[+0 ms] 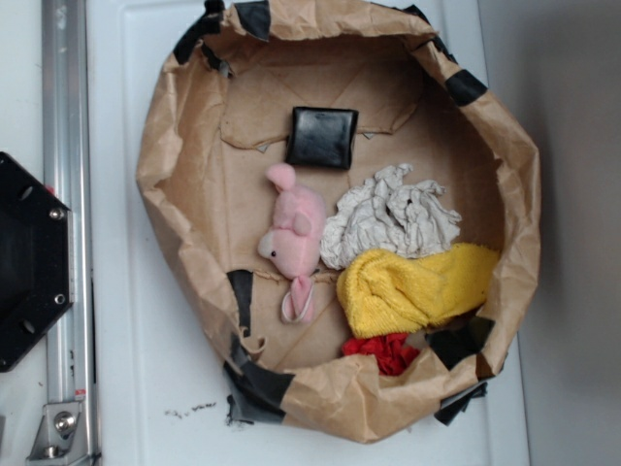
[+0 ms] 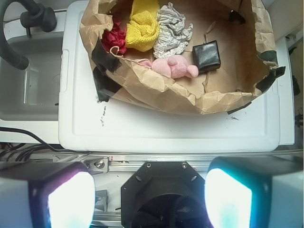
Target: Grab the black box.
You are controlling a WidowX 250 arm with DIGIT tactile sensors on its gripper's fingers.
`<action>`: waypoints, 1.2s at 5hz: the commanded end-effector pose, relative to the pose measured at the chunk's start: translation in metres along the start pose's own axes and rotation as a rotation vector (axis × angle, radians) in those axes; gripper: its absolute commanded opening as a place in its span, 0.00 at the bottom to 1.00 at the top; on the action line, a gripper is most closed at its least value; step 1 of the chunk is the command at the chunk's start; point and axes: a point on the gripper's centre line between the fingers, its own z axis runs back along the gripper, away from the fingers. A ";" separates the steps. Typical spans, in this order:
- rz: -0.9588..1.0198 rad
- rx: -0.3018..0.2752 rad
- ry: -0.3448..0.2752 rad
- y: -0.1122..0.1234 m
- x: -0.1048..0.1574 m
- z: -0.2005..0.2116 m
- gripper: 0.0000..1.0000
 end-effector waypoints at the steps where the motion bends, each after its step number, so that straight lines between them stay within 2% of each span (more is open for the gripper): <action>1: 0.000 0.000 0.000 0.000 0.000 0.000 1.00; 2: -0.017 0.109 -0.071 0.012 0.043 -0.032 1.00; 3: -0.103 0.078 -0.130 0.014 0.087 -0.070 1.00; 4: -0.134 0.131 -0.113 0.027 0.105 -0.103 1.00; 5: -0.240 0.054 -0.095 0.047 0.109 -0.122 1.00; 6: -0.161 0.077 -0.051 0.079 0.117 -0.145 1.00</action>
